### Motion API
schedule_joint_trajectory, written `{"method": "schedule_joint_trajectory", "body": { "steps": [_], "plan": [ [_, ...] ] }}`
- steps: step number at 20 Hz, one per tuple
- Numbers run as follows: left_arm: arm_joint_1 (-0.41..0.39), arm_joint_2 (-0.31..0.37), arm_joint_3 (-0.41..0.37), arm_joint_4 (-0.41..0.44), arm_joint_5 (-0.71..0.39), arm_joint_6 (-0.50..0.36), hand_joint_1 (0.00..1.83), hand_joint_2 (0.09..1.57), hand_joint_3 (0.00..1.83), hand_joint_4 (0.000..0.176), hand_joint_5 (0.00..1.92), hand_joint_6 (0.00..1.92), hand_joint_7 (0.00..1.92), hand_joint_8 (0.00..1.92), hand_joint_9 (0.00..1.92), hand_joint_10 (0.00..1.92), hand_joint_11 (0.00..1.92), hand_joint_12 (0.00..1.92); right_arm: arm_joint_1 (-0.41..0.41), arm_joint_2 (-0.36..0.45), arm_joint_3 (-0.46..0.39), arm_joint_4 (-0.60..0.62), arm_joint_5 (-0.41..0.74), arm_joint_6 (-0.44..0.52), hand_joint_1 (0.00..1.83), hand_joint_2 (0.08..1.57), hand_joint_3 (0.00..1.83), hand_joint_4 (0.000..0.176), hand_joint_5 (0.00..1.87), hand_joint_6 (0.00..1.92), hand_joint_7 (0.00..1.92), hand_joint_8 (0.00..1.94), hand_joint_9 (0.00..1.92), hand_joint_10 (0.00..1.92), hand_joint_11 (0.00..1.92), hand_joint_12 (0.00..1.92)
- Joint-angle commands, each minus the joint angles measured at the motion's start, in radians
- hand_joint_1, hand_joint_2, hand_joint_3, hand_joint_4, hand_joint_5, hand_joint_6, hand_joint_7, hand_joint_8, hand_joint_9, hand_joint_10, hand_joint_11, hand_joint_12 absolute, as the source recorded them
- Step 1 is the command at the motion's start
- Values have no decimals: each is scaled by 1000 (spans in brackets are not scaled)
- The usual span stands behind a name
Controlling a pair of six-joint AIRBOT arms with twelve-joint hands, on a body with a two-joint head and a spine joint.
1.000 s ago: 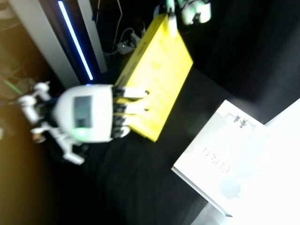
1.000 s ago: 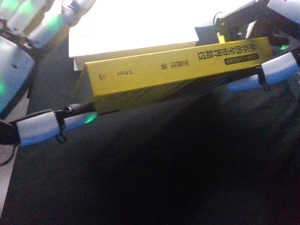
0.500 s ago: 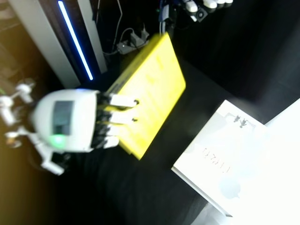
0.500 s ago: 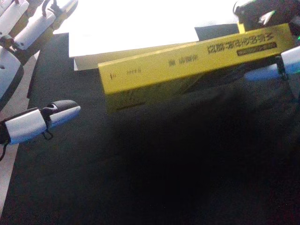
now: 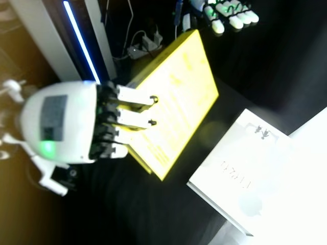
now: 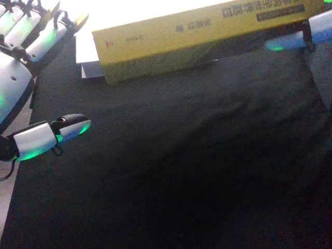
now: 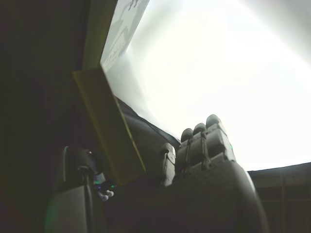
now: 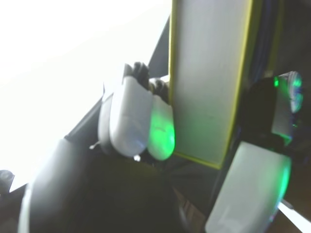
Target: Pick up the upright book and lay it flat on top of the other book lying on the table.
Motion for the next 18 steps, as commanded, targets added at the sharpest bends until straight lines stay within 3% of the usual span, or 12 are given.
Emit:
{"method": "schedule_joint_trajectory", "body": {
  "steps": [1, 4, 6, 7, 8, 11, 12, 13, 14, 15, 16, 18],
  "plan": [
    [-11, 1, 1, 26, -128, 6, 565, 995, 4, 175, 0, 0, 0, 0, 0, 0, 0, 0, 34, 9, -3, 52, 128, -11, 1630, 706, 1043, 176, 1273, 1921, 1495, 1941, 1657, 1921, 1697, 1921],
    [-13, -3, 1, 37, -126, 5, 539, 1004, 6, 174, 0, 0, 0, 0, 0, 0, 0, 0, 93, 9, -9, 51, 136, -73, 1565, 885, 788, 176, 1197, 1921, 1480, 1941, 1687, 1921, 1740, 1921],
    [-24, -11, 5, 54, -120, 5, 548, 1014, 9, 174, 0, 0, 0, 0, 0, 0, 0, 0, 131, 8, -9, 50, 137, -127, 1487, 1036, 416, 0, 962, 1921, 1258, 1941, 1479, 1921, 1583, 1921],
    [-31, -18, 8, 64, -112, 5, 555, 1022, 12, 159, 0, 0, 0, 0, 0, 0, 0, 0, 140, 5, -7, 50, 136, -145, 1161, 1091, 395, 0, 736, 1618, 1189, 1941, 1390, 1921, 1440, 1921],
    [-40, -28, 13, 75, -104, 5, 545, 1025, 12, 148, 0, 0, 0, 0, 0, 0, 0, 0, 147, -2, 1, 50, 136, -154, 1105, 1087, 391, 0, 713, 1526, 1174, 1941, 1377, 1921, 1407, 1921],
    [-59, -48, 22, 104, -80, 4, 558, 1028, 8, 141, 0, 0, 0, 0, 0, 0, 0, 0, 155, -42, 50, 54, 117, -154, 1066, 930, 776, 0, 708, 1674, 1186, 1941, 1355, 1921, 1365, 1921],
    [-63, -52, 25, 118, -77, 4, 544, 1024, 5, 151, 0, 0, 0, 0, 0, 0, 0, 0, 158, -57, 70, 60, 106, -154, 1335, 912, 592, 0, 922, 1872, 1249, 1941, 1406, 1921, 1433, 1921],
    [-69, -57, 32, 133, -76, 4, 566, 1025, 4, 153, 0, 0, 0, 0, 0, 0, 0, 0, 160, -72, 89, 68, 86, -154, 1166, 821, 789, 0, 870, 1547, 1254, 1941, 1413, 1921, 1456, 1921],
    [-75, -64, 39, 145, -74, 4, 566, 1023, 3, 148, 0, 0, 0, 0, 0, 0, 0, 0, 162, -82, 105, 74, 70, -154, 1134, 774, 880, 0, 875, 1484, 1244, 1941, 1407, 1921, 1448, 1921],
    [-81, -68, 41, 155, -70, 4, 578, 1019, 1, 154, 0, 0, 0, 0, 0, 0, 0, 0, 162, -89, 117, 81, 55, -154, 1096, 759, 1018, 0, 830, 1632, 1240, 1941, 1403, 1921, 1435, 1921],
    [-85, -72, 41, 162, -68, 4, 589, 1033, 7, 163, 0, 0, 0, 0, 0, 0, 0, 0, 162, -92, 124, 85, 48, -154, 1363, 795, 831, 0, 1033, 1863, 1287, 1941, 1435, 1921, 1444, 1921],
    [-86, -72, 39, 171, -75, 4, 559, 1036, 5, 151, 0, 0, 0, 0, 0, 0, 0, 0, 162, -96, 135, 91, 35, -154, 1431, 783, 861, 0, 1219, 1921, 1411, 1941, 1561, 1921, 1566, 1921]
  ]
}}
